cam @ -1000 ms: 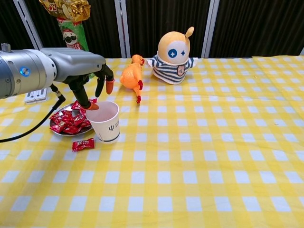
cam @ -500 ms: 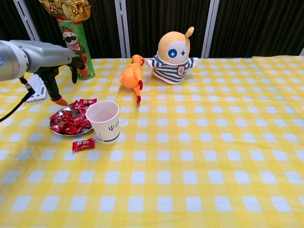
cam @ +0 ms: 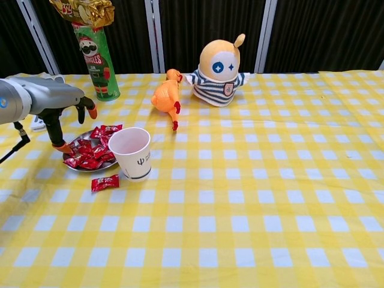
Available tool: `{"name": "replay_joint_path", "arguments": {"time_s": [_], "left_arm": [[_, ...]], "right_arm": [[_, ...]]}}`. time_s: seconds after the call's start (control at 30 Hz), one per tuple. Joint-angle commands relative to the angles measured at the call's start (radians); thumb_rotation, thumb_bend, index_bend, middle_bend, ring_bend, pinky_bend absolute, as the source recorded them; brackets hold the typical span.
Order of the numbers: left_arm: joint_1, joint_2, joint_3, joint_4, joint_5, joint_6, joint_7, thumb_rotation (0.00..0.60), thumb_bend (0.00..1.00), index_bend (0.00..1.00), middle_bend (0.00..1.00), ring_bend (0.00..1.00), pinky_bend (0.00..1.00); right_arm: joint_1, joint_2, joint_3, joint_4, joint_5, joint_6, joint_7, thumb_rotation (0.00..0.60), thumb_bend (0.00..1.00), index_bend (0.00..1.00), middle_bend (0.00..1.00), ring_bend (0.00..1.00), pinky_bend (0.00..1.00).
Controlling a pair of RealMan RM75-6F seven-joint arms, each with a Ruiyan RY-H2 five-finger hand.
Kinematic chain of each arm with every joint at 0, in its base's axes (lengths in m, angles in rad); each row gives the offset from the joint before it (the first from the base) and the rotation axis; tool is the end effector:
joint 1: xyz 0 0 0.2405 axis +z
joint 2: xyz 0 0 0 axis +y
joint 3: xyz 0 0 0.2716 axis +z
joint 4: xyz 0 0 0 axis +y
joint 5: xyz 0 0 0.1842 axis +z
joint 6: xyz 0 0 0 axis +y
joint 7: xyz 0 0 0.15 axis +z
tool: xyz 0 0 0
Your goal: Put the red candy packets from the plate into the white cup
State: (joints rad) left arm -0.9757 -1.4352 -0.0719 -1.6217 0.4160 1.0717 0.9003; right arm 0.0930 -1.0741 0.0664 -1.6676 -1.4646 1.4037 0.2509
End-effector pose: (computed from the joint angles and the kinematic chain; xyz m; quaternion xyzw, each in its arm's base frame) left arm -0.1704 0.3800 0.0368 -0.7554 -0.3473 -0.1498 0.5351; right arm -0.3134 -0.1906 0.1924 0.5394 -0.4864 0.4409 0.5274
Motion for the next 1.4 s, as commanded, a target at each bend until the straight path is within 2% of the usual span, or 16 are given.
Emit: {"name": "replay_joint_path", "arguments": {"time_s": [0.03,0.17,0.3,0.5,0.77,1.07,1.4], "left_arm": [[-0.004,-0.019,-0.006,0.031,-0.014,-0.005,-0.001,0.600,0.20,0.14,0.21,0.87,0.91],[-0.015,-0.048,-0.015,0.073,-0.035,-0.020,0.006,0.600,0.20,0.10,0.18,0.87,0.91],[-0.027,-0.075,-0.023,0.101,-0.052,-0.032,0.013,0.600,0.20,0.09,0.18,0.87,0.91],[-0.051,-0.116,-0.035,0.140,-0.069,-0.051,0.031,0.600,0.20,0.15,0.19,0.87,0.91],[-0.061,-0.131,-0.037,0.138,-0.064,-0.046,0.039,0.600,0.20,0.25,0.27,0.88,0.91],[-0.048,-0.119,-0.028,0.120,-0.054,-0.034,0.030,0.600,0.20,0.26,0.28,0.88,0.91],[-0.045,-0.133,-0.025,0.130,-0.045,-0.044,0.021,0.600,0.20,0.24,0.24,0.88,0.91]], "right_arm": [[0.000,0.000,0.000,0.000,-0.001,0.000,0.000,0.600,0.41,0.00,0.00,0.00,0.00],[0.000,0.001,0.000,-0.001,-0.002,0.000,0.003,0.600,0.41,0.00,0.00,0.00,0.00],[0.000,0.002,0.000,-0.001,0.000,-0.001,0.007,0.600,0.41,0.00,0.00,0.00,0.00],[0.001,0.004,0.001,-0.002,-0.001,-0.002,0.010,0.600,0.41,0.00,0.00,0.00,0.00],[0.000,0.003,0.001,0.002,-0.001,-0.001,0.012,0.600,0.41,0.00,0.00,0.00,0.00],[0.000,0.003,-0.002,-0.002,-0.006,0.001,0.006,0.600,0.41,0.00,0.00,0.00,0.00],[0.000,0.002,-0.002,-0.002,-0.004,0.001,0.005,0.600,0.41,0.00,0.00,0.00,0.00]]}}
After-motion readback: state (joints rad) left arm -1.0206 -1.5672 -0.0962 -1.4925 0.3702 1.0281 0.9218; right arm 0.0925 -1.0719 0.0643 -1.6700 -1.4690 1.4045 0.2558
